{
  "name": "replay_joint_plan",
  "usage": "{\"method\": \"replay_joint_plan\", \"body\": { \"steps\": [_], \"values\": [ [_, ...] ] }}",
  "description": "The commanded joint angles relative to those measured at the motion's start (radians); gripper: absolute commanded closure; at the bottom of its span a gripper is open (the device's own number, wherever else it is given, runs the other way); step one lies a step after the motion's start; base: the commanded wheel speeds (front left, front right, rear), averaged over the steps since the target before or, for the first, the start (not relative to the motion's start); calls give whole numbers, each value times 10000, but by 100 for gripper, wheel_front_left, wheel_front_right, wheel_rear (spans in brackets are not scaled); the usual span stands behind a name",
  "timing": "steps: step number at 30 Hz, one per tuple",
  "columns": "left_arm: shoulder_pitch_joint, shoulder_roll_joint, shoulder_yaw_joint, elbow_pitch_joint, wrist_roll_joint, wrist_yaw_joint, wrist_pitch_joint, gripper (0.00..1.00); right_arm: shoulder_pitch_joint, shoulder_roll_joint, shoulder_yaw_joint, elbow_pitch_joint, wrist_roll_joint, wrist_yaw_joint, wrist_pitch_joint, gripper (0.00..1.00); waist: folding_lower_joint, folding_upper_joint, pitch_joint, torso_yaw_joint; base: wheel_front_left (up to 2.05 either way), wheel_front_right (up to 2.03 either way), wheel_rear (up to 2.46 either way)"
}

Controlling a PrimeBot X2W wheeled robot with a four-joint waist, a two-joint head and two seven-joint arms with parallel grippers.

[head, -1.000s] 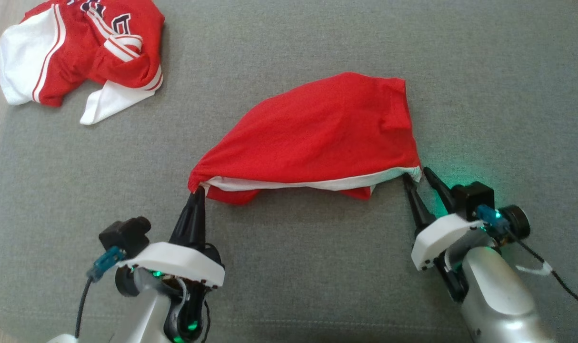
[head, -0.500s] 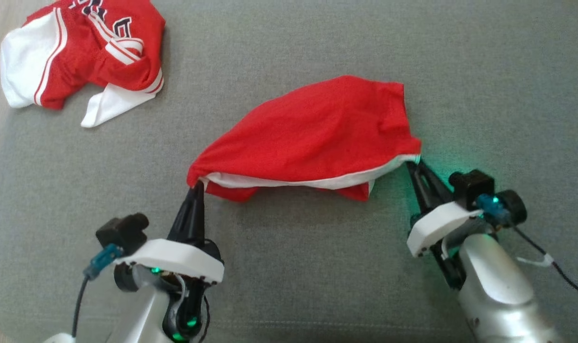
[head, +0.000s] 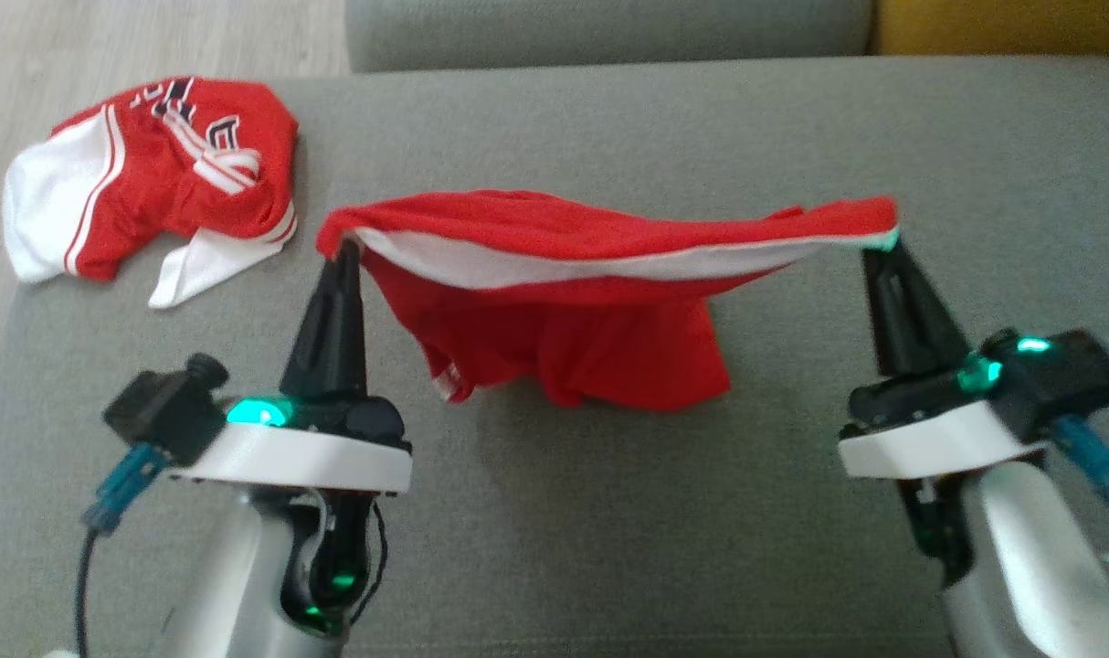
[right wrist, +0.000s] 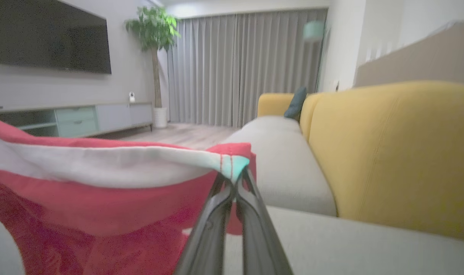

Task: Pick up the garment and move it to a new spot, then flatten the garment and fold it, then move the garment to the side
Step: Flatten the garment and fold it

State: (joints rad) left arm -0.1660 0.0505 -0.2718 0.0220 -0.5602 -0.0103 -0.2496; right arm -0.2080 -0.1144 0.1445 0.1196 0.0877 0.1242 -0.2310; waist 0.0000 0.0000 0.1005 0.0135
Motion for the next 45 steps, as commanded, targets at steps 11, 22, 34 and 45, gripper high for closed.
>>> {"method": "replay_joint_plan", "body": {
  "steps": [11, 22, 34, 45],
  "values": [
    [-1984, 1452, 318, -3390, 765, -173, 1757, 100, 435, -513, -703, -5158, -485, 65, 1742, 100, 0, 0, -474, -398, 0, 0, 0],
    [-5333, 2149, 60, -723, 624, -781, 3524, 100, -2212, -744, -303, -3383, 92, 65, 2309, 100, 0, 0, 973, -834, 0, 0, 0],
    [-11012, 2167, -284, 4113, 1747, -1058, 1935, 100, -8058, 532, -309, 1926, -697, 65, 69, 100, 0, 0, 2999, -2040, 0, 0, 0],
    [-9599, 1857, -876, 5958, 701, -1194, 508, 100, -6373, 639, 874, 2676, 210, 65, -301, 100, 0, 0, 4084, -2087, 0, 0, 0]
  ]
}}
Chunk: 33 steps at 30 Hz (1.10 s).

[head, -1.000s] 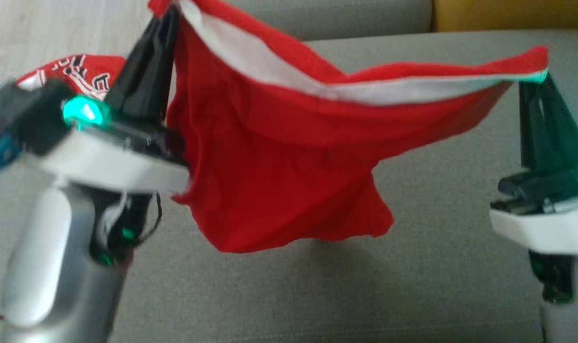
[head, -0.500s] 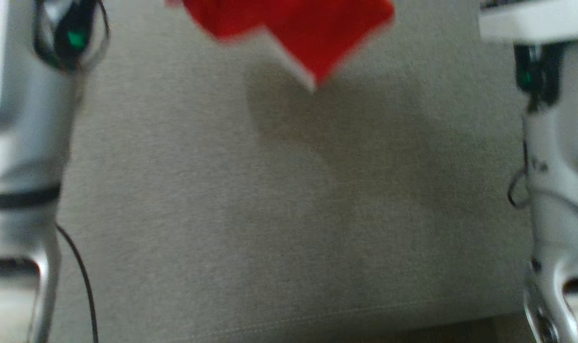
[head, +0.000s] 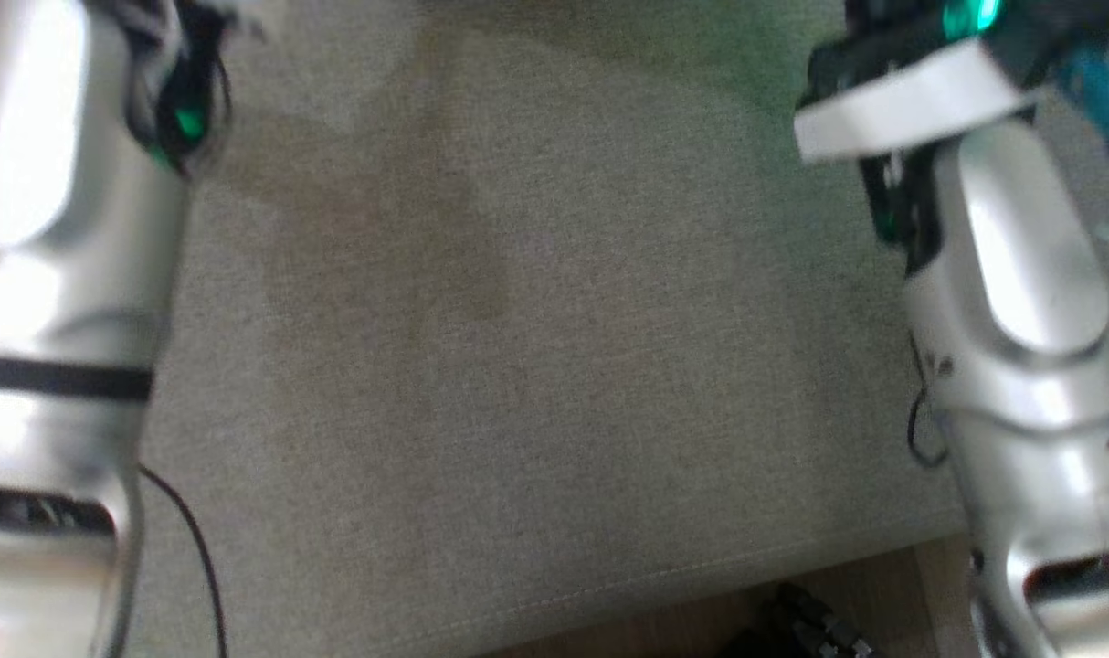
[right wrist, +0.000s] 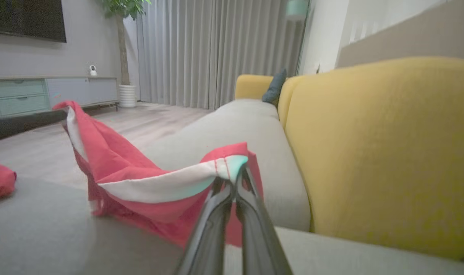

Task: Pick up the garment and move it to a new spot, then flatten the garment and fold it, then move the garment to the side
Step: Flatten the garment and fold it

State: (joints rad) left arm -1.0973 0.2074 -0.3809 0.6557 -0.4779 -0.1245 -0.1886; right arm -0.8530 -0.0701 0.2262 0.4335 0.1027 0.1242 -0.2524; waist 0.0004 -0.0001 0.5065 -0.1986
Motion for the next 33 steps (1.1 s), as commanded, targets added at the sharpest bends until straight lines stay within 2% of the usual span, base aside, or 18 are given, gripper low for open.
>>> {"method": "replay_joint_plan", "body": {
  "steps": [1, 9, 14, 15, 26, 33],
  "values": [
    [16, 278, 113, -472, -355, -54, -178, 100, 382, 196, 3, -645, 101, 65, -88, 100, -4, 1, 5, 73, 0, 0, 0],
    [2878, 588, -205, -1921, -1607, -59, -602, 100, 3109, 197, -730, -2609, -185, 65, -91, 100, -4, 1, -769, 453, 0, 0, 0],
    [5081, 559, -385, -3086, -1742, 47, -673, 100, 4932, 198, -1282, -3678, -424, 65, -92, 100, -4, 1, -1565, 676, 0, 0, 0],
    [5081, 559, -385, -3086, -1742, 47, -673, 100, 4932, 198, -1282, -3678, -424, 65, -92, 100, -4, 1, -1565, 676, 0, 0, 0],
    [9440, 571, -839, -6078, -1805, 1194, -616, 100, 8450, 198, -1757, -5912, -661, 65, 408, 100, -4, 1, -3319, 544, 0, 0, 0],
    [11234, 777, -1217, -7779, -1887, 1859, -144, 100, 10154, 198, -1928, -7355, -778, 65, 1127, 100, -4, 1, -3869, 526, 0, 0, 0]
  ]
}}
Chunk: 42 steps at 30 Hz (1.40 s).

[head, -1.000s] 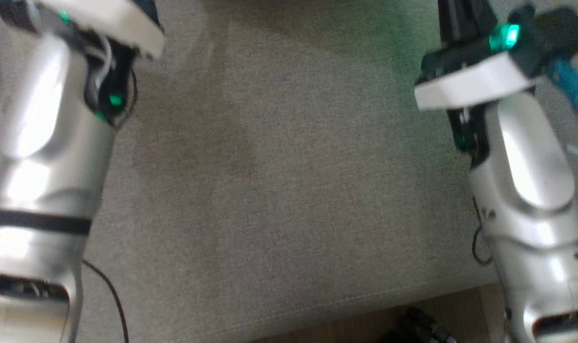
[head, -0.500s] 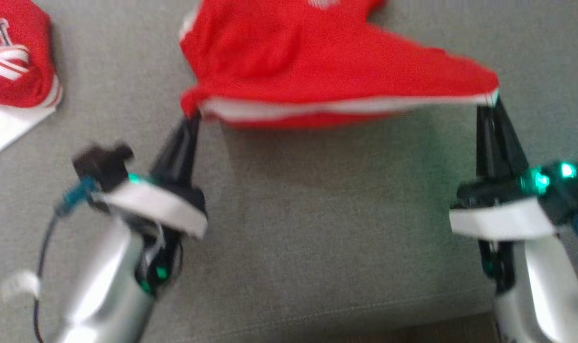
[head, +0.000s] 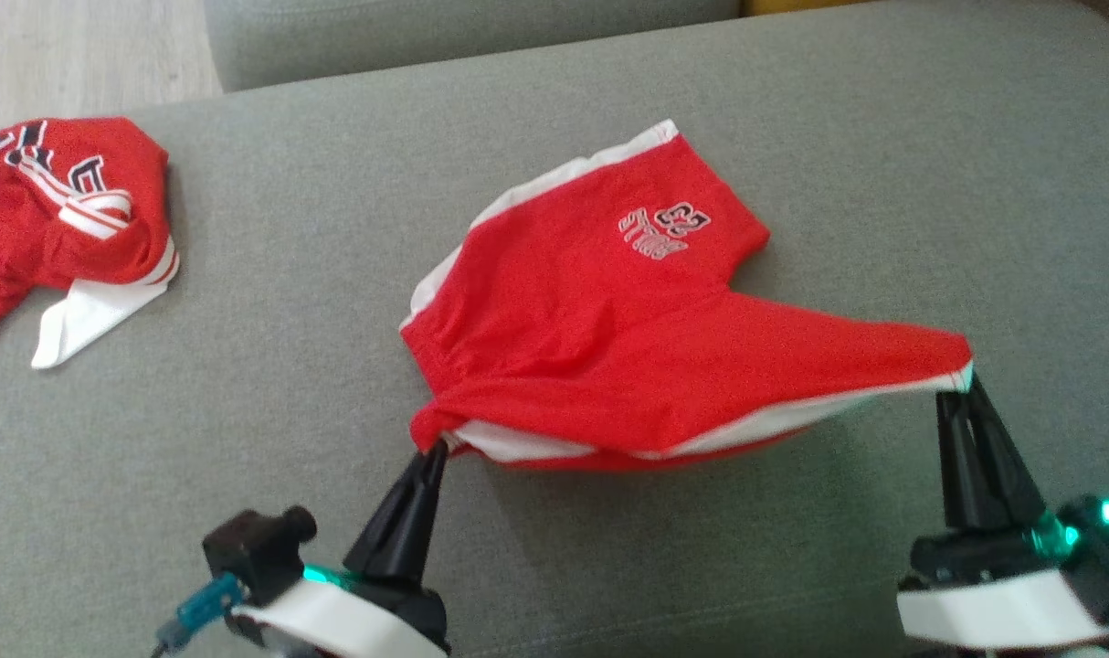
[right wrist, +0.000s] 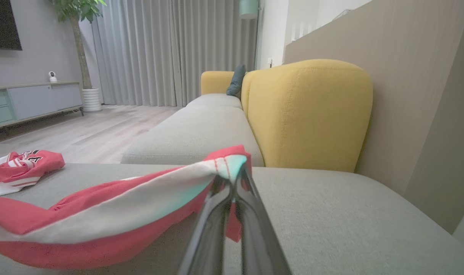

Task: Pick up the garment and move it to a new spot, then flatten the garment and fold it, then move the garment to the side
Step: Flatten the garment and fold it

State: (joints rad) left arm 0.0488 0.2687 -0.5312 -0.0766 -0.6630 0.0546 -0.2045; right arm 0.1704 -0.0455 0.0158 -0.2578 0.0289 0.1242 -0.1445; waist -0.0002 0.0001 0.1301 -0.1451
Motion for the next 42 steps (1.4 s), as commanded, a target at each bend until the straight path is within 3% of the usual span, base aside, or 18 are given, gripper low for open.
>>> {"method": "replay_joint_plan", "body": {
  "steps": [1, 7, 13, 16, 24, 31, 42],
  "values": [
    [-80, 174, 229, -622, -50, 135, 93, 100, 76, -47, 161, -565, -17, 65, 119, 100, 2, -1, -120, -2, 0, 0, 0],
    [197, 119, 0, -893, -255, 200, 416, 100, 313, -59, 62, -416, 149, 65, 336, 100, 2, -1, -21, 134, 0, 0, 0],
    [-50, -338, 28, -83, -995, 39, 695, 100, -493, -267, 80, 1038, 444, 65, 384, 100, 2, -1, 217, 431, 0, 0, 0],
    [-414, -843, 205, 529, -1634, -84, 769, 100, -1362, -382, 36, 1952, 527, 65, 403, 100, 2, -1, 442, 591, 0, 0, 0],
    [-2448, -1781, 563, 2123, -2343, 180, 1172, 100, -4285, -1056, 409, 4352, 609, 65, 694, 100, 2, -1, 1318, 1134, 0, 0, 0],
    [-4290, -1991, 522, 3409, -2356, 399, 1584, 100, -6415, -1683, 961, 6279, 566, 65, 1114, 100, 2, -1, 1866, 1621, 0, 0, 0],
    [-6376, -2171, 69, 4956, -2685, 471, 1379, 100, -9348, -2380, 1905, 9259, 624, 65, 1501, 100, 2, -1, 2401, 2166, 0, 0, 0]
  ]
}}
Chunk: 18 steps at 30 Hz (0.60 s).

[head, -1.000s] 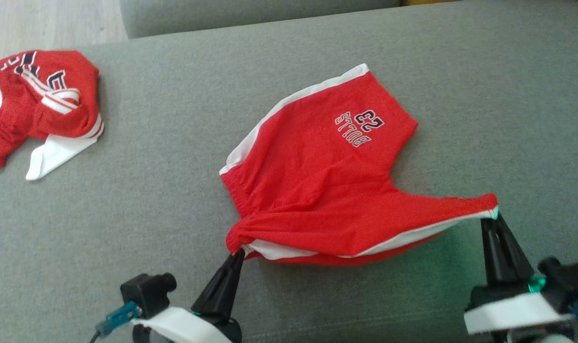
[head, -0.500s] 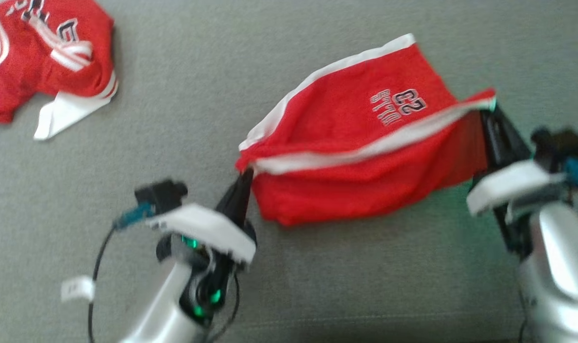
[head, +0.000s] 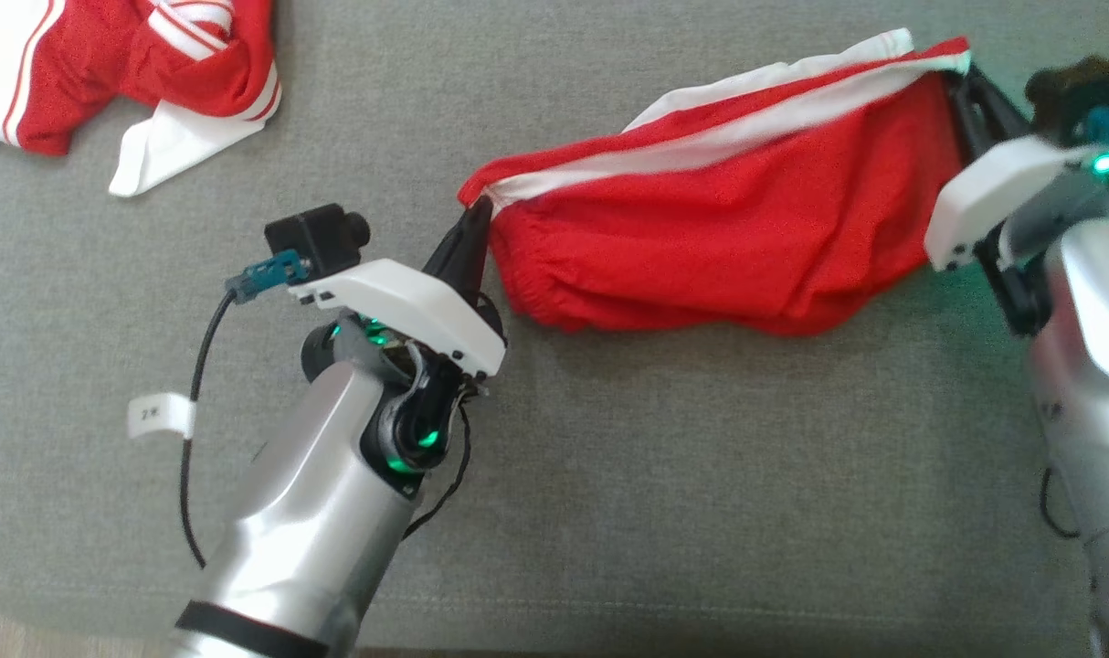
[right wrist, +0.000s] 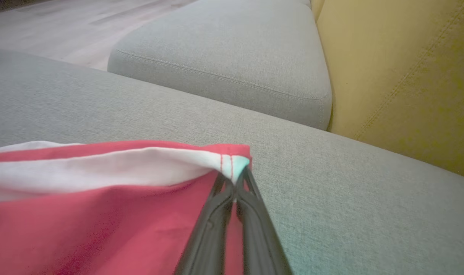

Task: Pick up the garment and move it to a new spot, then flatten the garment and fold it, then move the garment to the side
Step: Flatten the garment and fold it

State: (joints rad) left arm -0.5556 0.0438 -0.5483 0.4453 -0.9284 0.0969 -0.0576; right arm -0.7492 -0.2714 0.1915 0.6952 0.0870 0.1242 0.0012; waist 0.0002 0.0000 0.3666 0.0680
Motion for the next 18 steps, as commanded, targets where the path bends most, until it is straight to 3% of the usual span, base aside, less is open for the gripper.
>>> {"method": "replay_joint_plan", "body": {
  "steps": [1, 6, 13, 14, 15, 16, 17, 18],
  "values": [
    [-413, 74, 176, -191, -91, 48, -150, 100, -361, -156, 144, 11, 45, 65, 72, 100, -2, 0, 62, 58, 0, 0, 0],
    [-761, 67, -447, -23, -618, 139, -509, 100, -1337, -302, 31, 1484, -109, 65, 36, 100, -2, 0, 174, 205, 0, 0, 0],
    [-1062, 66, -966, 186, -996, 291, -930, 100, -2005, -333, 58, 2645, -195, 65, -286, 100, -2, 0, 269, 313, 0, 0, 0],
    [-1107, 66, -1032, 208, -1000, 313, -1002, 84, -2082, -325, 66, 2768, -203, 65, -361, 85, -2, 0, 279, 321, 0, 0, 0],
    [-1147, 66, -1095, 219, -991, 332, -1078, 59, -2153, -309, 67, 2884, -208, 65, -445, 60, -2, 0, 285, 326, 0, 0, 0],
    [-1176, 65, -1147, 210, -988, 343, -1158, 21, -2215, -286, 61, 2985, -209, 65, -545, 15, -2, 0, 285, 331, 0, 0, 0],
    [-1200, 65, -1194, 194, -958, 350, -1245, 0, -2271, -264, 53, 3068, -209, 65, -673, 0, -2, 0, 284, 336, 0, 0, 0],
    [-1210, 65, -1233, 176, -914, 354, -1325, 0, -2330, -248, 51, 3155, -214, 65, -782, 0, -2, 0, 273, 340, 0, 0, 0]
  ]
}}
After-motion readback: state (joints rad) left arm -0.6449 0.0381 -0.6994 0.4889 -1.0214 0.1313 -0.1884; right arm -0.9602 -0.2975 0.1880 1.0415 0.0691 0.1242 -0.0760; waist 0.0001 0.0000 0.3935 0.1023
